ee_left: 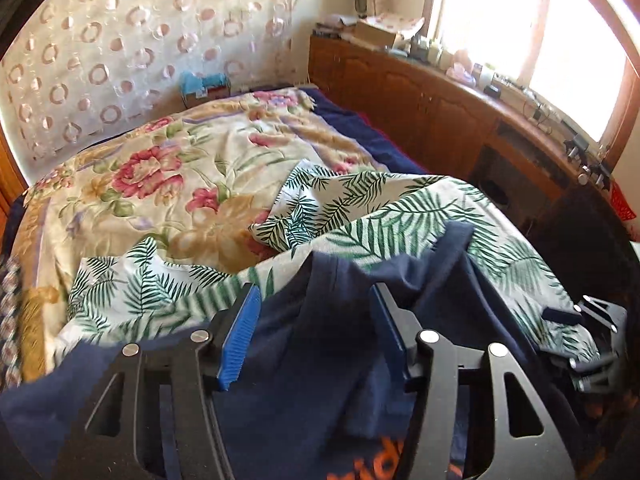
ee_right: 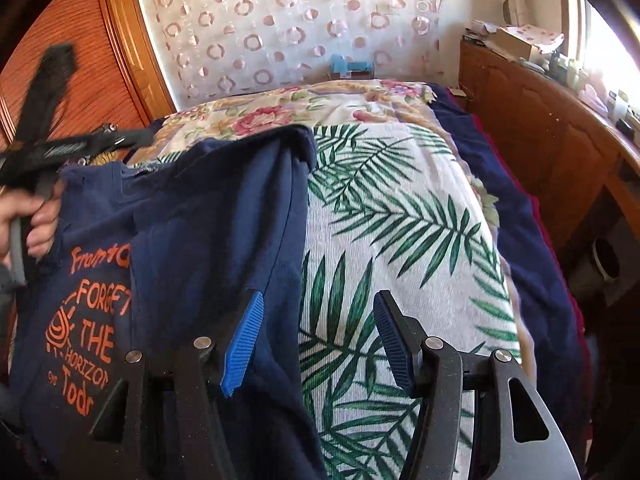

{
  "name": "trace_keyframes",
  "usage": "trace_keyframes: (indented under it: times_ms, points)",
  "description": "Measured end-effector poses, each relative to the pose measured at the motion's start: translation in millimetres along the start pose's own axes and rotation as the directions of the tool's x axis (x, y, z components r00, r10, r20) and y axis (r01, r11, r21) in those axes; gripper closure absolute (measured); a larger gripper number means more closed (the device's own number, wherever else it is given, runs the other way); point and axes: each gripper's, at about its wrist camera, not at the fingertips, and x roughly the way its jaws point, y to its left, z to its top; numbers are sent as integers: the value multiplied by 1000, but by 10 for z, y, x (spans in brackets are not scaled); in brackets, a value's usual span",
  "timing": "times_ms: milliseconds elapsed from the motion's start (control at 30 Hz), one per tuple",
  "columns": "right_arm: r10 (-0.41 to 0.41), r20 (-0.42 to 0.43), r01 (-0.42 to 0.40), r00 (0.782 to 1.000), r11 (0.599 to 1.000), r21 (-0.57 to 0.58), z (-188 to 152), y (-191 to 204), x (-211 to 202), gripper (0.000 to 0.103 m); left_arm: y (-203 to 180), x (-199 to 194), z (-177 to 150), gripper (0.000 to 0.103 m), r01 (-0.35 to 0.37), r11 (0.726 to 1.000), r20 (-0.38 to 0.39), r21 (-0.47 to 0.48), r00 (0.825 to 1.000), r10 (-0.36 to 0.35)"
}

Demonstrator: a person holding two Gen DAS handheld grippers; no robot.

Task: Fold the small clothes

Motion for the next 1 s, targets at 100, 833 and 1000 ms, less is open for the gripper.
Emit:
trace_keyframes:
  times_ms: [100,833,1000]
  points:
    - [-31,3,31,1000,999,-26,-33,47,-45,44,0,212,120,45,13,1000,-39,-15,999,-13]
    - [-60,21,60,998,998,-24,-86,49,-115,44,113,77,386,88,-46,997,75,-55,996,50]
    - [-69,21,69,997,997,-28,-97,49,-122,44,70,55,310,65,-36,999,44,-27,998,37]
